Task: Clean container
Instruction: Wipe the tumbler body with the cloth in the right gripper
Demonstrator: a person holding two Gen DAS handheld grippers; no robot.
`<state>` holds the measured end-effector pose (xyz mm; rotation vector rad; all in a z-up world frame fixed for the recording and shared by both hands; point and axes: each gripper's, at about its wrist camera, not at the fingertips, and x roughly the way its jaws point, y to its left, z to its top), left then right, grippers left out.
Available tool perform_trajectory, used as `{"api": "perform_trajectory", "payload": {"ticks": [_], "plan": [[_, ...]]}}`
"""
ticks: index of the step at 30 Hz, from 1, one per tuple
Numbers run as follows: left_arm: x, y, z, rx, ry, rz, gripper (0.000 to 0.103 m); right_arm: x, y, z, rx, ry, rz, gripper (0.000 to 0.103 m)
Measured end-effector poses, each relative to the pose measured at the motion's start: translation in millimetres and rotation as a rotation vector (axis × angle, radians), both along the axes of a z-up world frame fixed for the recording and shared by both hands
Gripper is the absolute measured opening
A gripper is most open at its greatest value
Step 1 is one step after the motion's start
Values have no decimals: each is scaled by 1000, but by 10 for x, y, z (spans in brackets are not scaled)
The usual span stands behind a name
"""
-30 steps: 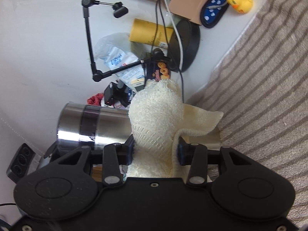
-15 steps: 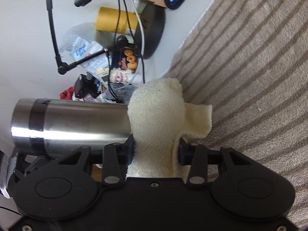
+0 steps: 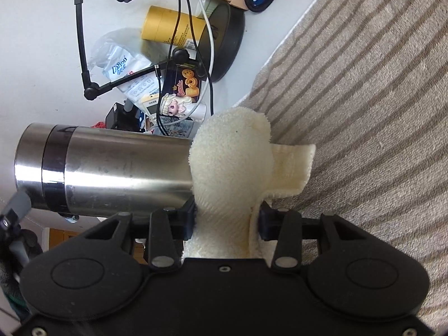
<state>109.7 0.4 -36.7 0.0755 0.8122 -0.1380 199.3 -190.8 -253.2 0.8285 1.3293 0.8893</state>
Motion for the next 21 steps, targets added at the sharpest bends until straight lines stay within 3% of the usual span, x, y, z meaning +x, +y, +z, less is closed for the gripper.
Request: {"api": "perform_trajectory", "payload": {"ticks": [3, 5, 10, 16, 21], "plan": [[-21, -58, -62, -17, -36, 122, 83, -12, 5, 43, -1, -13, 10, 41], [-50, -37, -64, -29, -61, 115, 82, -17, 16, 82, -8, -28, 20, 41], [-24, 169, -55, -32, -61, -71, 81, -28, -36, 179, 25, -47, 6, 41], [101, 458, -55, -43, -38, -482, 81, 5, -60, 280, 66, -69, 11, 41], [154, 417, -57, -41, -25, -529, 82, 12, -127, 283, 127, -40, -32, 41]]}}
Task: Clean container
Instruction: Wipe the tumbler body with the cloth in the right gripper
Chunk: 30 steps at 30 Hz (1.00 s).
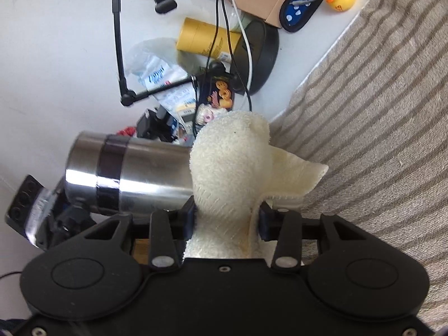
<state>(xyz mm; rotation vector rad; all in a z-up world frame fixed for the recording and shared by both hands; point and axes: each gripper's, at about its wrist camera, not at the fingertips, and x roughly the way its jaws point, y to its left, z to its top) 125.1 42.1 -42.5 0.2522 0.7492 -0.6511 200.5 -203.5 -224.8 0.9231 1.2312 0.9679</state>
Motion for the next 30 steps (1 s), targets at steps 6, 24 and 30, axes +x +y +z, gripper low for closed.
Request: {"api": "perform_trajectory", "payload": {"ticks": [6, 24, 30], "plan": [[-63, -252, 17, 60, -10, 227, 83, 13, 1, 144, 30, -24, -3, 41], [-179, -246, 85, 10, -1, 378, 82, 31, -29, 927, 113, -217, 12, 42], [-194, -220, 90, -4, 0, 362, 82, 60, -51, 1176, 134, -264, 10, 42]]}}
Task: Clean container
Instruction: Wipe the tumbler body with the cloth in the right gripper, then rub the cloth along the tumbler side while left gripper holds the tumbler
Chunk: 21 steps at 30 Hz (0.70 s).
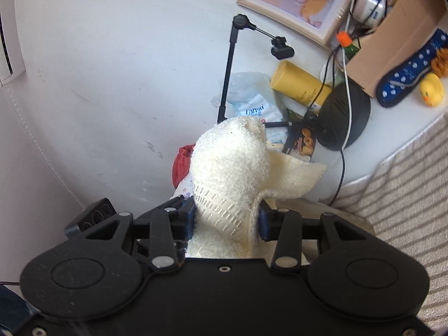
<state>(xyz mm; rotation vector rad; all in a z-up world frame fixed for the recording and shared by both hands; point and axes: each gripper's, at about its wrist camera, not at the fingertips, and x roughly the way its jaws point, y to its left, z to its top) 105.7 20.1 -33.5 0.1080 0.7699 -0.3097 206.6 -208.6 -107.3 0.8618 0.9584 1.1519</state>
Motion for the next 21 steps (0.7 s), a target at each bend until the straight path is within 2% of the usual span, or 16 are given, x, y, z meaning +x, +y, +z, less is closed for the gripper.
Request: {"api": "perform_trajectory", "payload": {"ticks": [9, 15, 21], "plan": [[-5, 21, -5, 1, -3, 7, 82, 22, 109, -133, -84, -11, 20, 41], [-2, 9, -11, 15, -4, 1, 82, 83, 95, -348, -83, 52, 13, 41], [-11, -30, -16, 26, -4, 5, 82, 133, 126, -577, -135, 85, 28, 41]]}}
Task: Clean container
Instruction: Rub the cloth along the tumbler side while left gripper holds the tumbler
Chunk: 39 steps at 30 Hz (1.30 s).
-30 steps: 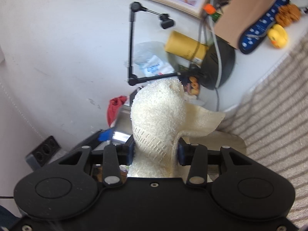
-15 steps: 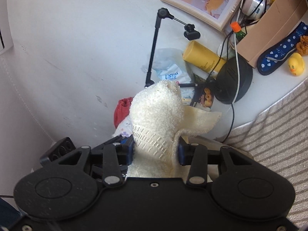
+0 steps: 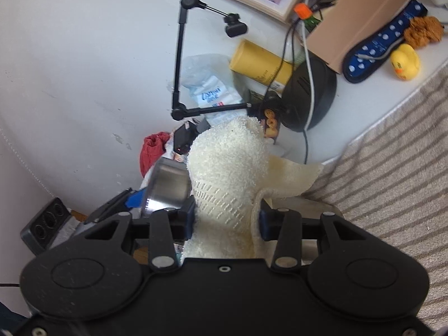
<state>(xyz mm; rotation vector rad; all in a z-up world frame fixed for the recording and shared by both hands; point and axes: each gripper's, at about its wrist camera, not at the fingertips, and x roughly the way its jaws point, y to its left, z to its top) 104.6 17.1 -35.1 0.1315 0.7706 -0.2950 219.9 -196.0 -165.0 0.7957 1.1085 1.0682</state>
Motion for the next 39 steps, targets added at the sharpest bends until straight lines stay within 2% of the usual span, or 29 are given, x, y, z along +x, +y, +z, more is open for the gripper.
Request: {"api": "perform_trajectory", "payload": {"ticks": [8, 24, 27, 32, 39], "plan": [[9, -21, 0, 16, 2, 1, 82, 29, 36, -302, -68, 41, 6, 41], [22, -58, -1, 38, 4, -5, 82, -12, 68, -995, -183, 207, -26, 41], [26, -68, -7, 53, 3, -11, 82, -64, -12, -1217, -111, 312, -87, 41], [26, -60, -4, 53, 4, -11, 82, -142, -63, -1273, -28, 377, -129, 42], [8, -116, 6, 26, 10, 29, 82, -220, -82, -1044, 56, 370, -132, 42]]}}
